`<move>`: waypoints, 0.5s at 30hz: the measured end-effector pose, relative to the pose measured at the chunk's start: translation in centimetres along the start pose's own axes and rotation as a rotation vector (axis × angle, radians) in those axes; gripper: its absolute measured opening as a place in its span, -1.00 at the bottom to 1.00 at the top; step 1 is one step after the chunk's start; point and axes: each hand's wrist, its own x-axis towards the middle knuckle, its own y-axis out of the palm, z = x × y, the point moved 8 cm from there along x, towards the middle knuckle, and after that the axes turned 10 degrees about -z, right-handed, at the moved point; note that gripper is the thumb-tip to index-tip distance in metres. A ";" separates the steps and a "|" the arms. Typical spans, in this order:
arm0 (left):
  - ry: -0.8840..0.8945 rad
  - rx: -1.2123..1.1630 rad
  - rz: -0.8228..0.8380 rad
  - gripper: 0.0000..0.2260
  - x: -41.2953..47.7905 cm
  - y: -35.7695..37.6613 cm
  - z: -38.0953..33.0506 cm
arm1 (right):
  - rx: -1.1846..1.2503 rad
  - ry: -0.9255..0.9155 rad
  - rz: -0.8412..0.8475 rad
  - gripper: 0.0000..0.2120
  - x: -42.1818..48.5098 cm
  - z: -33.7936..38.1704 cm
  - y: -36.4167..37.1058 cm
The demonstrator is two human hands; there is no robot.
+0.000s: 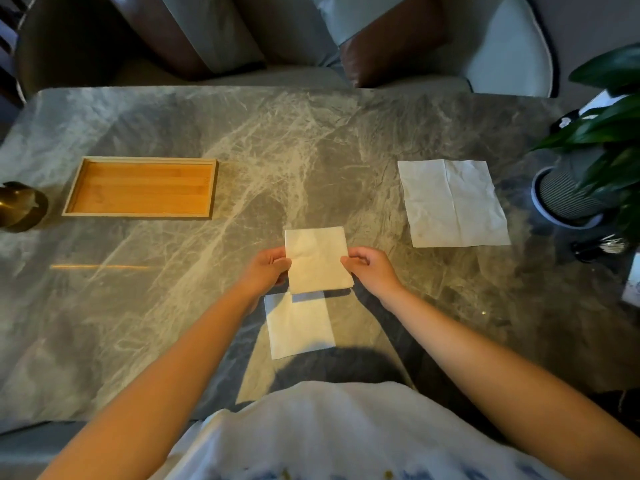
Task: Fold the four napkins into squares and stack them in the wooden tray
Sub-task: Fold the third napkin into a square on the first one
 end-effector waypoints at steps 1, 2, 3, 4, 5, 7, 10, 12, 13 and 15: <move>-0.004 0.000 0.006 -0.73 -0.5 -0.1 0.4 | 0.017 0.015 -0.009 -0.87 -0.5 -0.2 0.0; -0.003 0.003 0.002 -0.73 -0.9 -0.4 0.8 | 0.025 0.025 -0.014 -0.86 -1.0 -0.3 0.1; 0.000 0.010 -0.008 -0.74 -1.4 -0.6 1.3 | 0.031 0.031 -0.013 -0.86 -1.5 -0.4 0.3; 0.002 0.022 -0.022 -0.75 -1.8 -0.9 1.8 | 0.038 0.035 -0.007 -0.86 -2.0 -0.5 0.5; 0.001 0.034 -0.038 -0.77 -2.2 -1.2 2.5 | 0.043 0.041 0.001 -0.86 -2.6 -0.6 0.8; 0.000 0.058 -0.076 -0.76 -3.1 -1.6 3.9 | 0.032 0.059 0.019 -0.87 -3.6 -1.0 1.2; -0.016 0.069 -0.097 -0.72 -4.4 -1.9 6.1 | -0.020 0.085 0.058 -0.87 -5.1 -2.1 2.0; -0.022 0.096 -0.093 -0.72 -5.1 -1.9 7.1 | -0.066 0.083 0.083 -0.86 -6.0 -2.7 2.6; -0.022 0.118 -0.091 -0.73 -5.4 -1.9 7.6 | -0.087 0.073 0.091 -0.87 -6.3 -2.8 2.8; -0.026 0.155 -0.083 -0.78 -5.6 -2.0 8.3 | -0.136 0.049 0.096 -0.87 -6.8 -3.0 3.2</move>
